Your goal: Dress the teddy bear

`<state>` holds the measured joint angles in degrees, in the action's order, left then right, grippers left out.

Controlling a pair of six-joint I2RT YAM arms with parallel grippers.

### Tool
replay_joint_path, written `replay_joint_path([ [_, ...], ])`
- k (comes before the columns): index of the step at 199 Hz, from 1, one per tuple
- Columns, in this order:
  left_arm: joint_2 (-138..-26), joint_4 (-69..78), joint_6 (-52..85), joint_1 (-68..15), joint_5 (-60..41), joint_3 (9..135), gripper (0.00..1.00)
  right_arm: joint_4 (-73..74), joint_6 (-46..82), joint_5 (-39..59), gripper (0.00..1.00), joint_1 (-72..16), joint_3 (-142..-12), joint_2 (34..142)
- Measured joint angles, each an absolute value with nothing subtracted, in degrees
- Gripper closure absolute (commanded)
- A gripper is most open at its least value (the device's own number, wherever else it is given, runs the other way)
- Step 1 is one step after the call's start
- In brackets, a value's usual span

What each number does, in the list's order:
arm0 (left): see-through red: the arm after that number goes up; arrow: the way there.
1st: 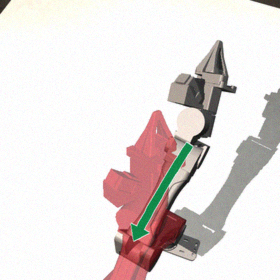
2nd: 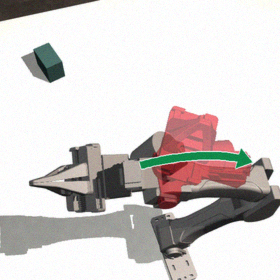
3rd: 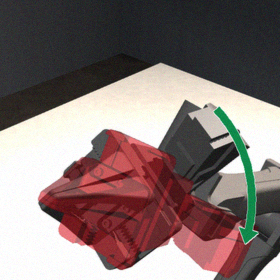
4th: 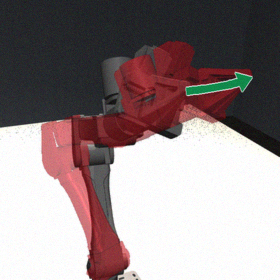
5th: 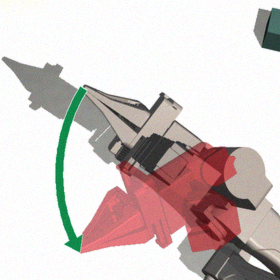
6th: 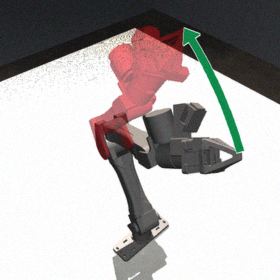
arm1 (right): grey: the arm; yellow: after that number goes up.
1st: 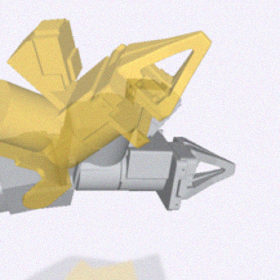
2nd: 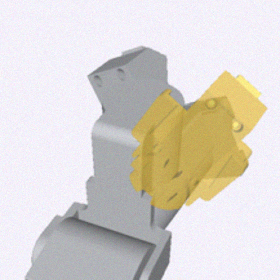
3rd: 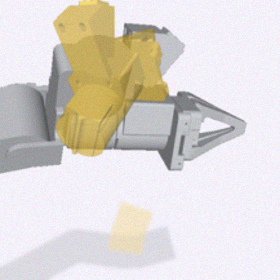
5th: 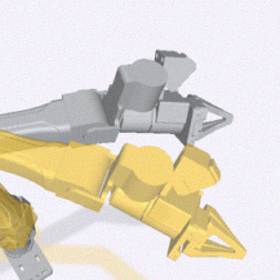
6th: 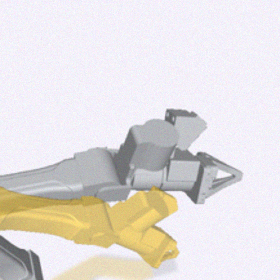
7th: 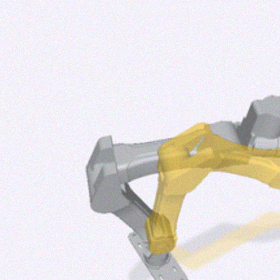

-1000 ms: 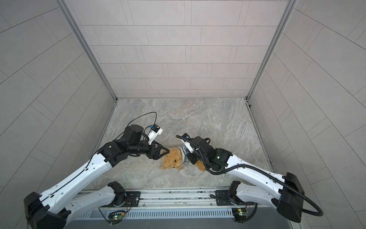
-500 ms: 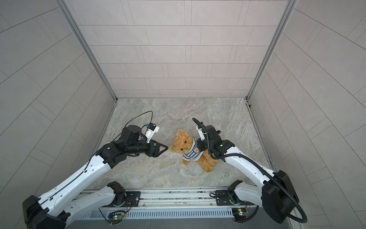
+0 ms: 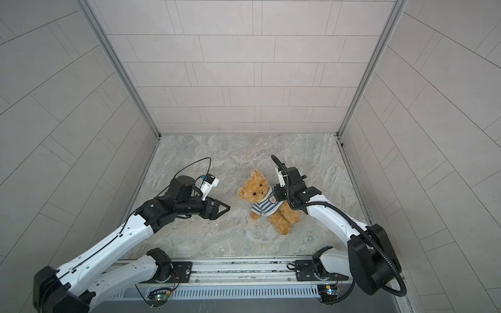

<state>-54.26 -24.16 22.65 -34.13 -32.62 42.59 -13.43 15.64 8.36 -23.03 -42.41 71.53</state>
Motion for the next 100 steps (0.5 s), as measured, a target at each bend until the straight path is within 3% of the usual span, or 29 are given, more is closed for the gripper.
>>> replay_joint_path([
  [50, -54.22, -20.05, 25.56, -37.01, -31.29, 40.16, 0.18, -13.3, 18.06, 8.03, 0.69, -22.44, -42.41, 71.5],
  [100, -54.57, -15.97, 28.56, -41.69, -28.6, 38.54, 0.18, -14.13, 19.9, 7.29, 0.51, -22.44, -42.39, 68.25],
])
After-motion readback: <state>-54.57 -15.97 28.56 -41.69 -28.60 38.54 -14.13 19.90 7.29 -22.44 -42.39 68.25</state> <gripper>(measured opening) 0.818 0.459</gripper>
